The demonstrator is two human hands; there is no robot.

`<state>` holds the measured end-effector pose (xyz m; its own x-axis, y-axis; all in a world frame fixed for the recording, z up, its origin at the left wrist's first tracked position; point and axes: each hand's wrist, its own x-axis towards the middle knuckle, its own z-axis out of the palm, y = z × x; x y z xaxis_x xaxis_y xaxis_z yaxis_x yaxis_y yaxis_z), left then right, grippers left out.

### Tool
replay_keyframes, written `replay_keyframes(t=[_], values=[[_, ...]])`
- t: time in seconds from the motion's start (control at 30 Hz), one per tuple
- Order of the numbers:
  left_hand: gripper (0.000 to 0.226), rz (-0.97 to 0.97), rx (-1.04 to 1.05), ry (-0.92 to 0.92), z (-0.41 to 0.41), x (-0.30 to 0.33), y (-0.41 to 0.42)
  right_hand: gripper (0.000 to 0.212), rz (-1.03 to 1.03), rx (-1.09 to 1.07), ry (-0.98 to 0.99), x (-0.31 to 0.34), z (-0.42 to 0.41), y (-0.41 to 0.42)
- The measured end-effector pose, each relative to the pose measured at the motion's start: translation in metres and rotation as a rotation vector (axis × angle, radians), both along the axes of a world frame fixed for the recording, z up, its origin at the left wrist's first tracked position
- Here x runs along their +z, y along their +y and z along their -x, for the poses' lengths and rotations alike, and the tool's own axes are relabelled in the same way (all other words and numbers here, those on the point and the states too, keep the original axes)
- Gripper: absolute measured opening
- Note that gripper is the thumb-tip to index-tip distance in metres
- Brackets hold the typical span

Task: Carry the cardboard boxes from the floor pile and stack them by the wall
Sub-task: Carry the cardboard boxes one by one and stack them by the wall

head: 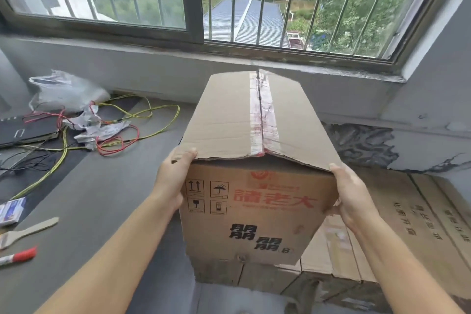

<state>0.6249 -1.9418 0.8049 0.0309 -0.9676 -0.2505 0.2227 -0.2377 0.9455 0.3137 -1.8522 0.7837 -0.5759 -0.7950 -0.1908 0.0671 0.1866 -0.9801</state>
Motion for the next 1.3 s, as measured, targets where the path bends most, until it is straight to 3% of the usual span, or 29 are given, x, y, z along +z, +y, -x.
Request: replay_keyframes(t=[0.13, 0.23, 0.37, 0.7, 0.87, 1.07, 1.2, 1.3], values=[[0.031, -0.154, -0.095, -0.038, 0.014, -0.060, -0.044, 0.029, -0.167, 0.055, -0.045, -0.067, 0.010, -0.042], [0.033, -0.364, -0.095, 0.036, 0.011, -0.104, -0.047, 0.042, -0.351, 0.112, -0.078, -0.107, 0.012, -0.048], [0.033, -0.465, -0.112, 0.011, 0.004, -0.120, -0.064, 0.057, -0.372, 0.061, -0.170, -0.127, 0.011, -0.057], [0.029, -0.498, -0.123, -0.003, 0.005, -0.122, -0.121, 0.048, -0.335, -0.005, -0.085, -0.137, 0.009, -0.105], [0.028, -0.469, -0.119, 0.006, 0.003, -0.130, -0.127, 0.026, -0.305, -0.024, -0.084, -0.132, 0.013, -0.118], [0.027, -0.474, -0.176, -0.063, 0.003, -0.124, -0.120, 0.019, -0.306, -0.032, -0.049, -0.124, 0.010, -0.116], [0.024, -0.491, -0.259, -0.086, -0.004, -0.116, -0.114, 0.026, -0.301, -0.091, -0.028, -0.118, 0.003, -0.112], [0.048, -0.436, -0.236, -0.162, -0.010, -0.113, -0.111, 0.047, -0.312, -0.124, 0.027, -0.115, -0.006, -0.101]])
